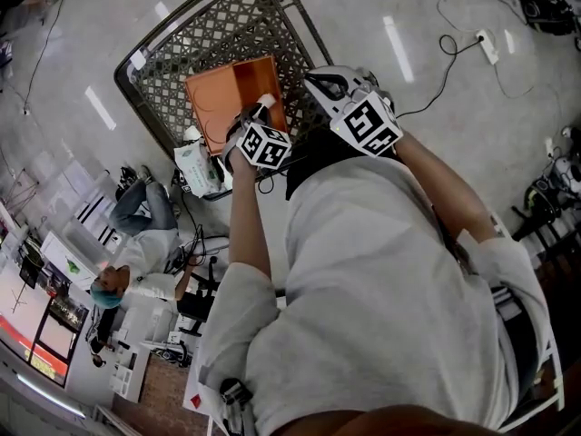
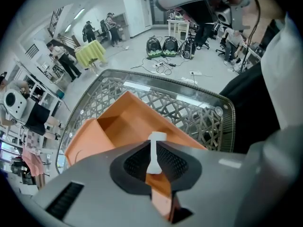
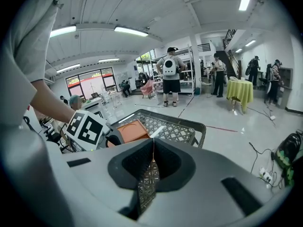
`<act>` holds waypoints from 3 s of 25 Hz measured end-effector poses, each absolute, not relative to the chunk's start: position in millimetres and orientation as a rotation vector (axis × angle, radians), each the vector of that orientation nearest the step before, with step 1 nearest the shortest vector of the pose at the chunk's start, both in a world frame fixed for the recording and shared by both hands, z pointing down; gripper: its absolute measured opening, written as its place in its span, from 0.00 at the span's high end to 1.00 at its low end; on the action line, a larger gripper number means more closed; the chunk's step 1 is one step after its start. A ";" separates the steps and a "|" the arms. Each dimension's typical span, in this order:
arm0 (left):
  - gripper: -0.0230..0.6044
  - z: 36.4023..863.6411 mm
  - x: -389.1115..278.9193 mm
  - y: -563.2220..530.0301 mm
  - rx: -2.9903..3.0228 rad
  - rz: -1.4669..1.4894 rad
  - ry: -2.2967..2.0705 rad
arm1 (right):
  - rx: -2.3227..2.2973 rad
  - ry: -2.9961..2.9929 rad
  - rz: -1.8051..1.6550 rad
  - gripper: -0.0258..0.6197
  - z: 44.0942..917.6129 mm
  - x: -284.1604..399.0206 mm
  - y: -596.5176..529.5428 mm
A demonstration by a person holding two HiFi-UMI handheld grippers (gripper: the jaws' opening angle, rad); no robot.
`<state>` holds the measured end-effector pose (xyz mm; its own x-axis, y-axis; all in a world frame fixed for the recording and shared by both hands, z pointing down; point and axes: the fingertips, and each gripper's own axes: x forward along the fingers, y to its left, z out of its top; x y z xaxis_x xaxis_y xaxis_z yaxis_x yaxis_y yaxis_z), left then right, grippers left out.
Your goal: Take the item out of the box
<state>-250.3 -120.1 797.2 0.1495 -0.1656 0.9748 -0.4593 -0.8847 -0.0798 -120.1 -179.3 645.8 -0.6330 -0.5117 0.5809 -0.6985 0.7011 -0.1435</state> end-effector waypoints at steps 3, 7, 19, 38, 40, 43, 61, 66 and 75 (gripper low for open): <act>0.91 805.9 -252.8 -115.3 2.168 1.822 -0.581 | 0.929 -2.386 0.476 0.95 646.6 -116.9 -179.4; 0.83 813.6 -254.6 -110.8 2.155 1.853 -0.551 | 0.940 -2.391 0.477 0.95 646.3 -117.3 -178.6; 0.78 827.9 -253.8 -110.1 2.122 1.913 -0.503 | 0.948 -2.377 0.475 0.95 643.8 -109.1 -177.0; 0.78 841.6 -253.3 -112.8 2.055 2.020 -0.514 | 0.999 -2.346 0.498 0.95 644.5 -80.2 -171.9; 0.78 841.4 -251.0 -112.1 2.047 2.030 -0.522 | 0.999 -2.339 0.493 0.95 644.3 -76.4 -169.9; 0.78 843.2 -254.8 -113.5 2.037 2.044 -0.537 | 0.994 -2.339 0.483 0.95 644.0 -79.1 -170.0; 0.78 840.0 -257.2 -115.2 2.005 1.977 -0.628 | 0.989 -2.366 0.500 0.95 640.4 -75.7 -165.0; 0.78 832.8 -256.4 -114.4 1.990 1.930 -0.676 | 0.963 -2.357 0.477 0.95 637.0 -73.7 -164.6; 0.78 812.6 -247.5 -118.4 1.985 1.772 -0.801 | 0.906 -2.381 0.441 0.95 632.5 -81.9 -164.6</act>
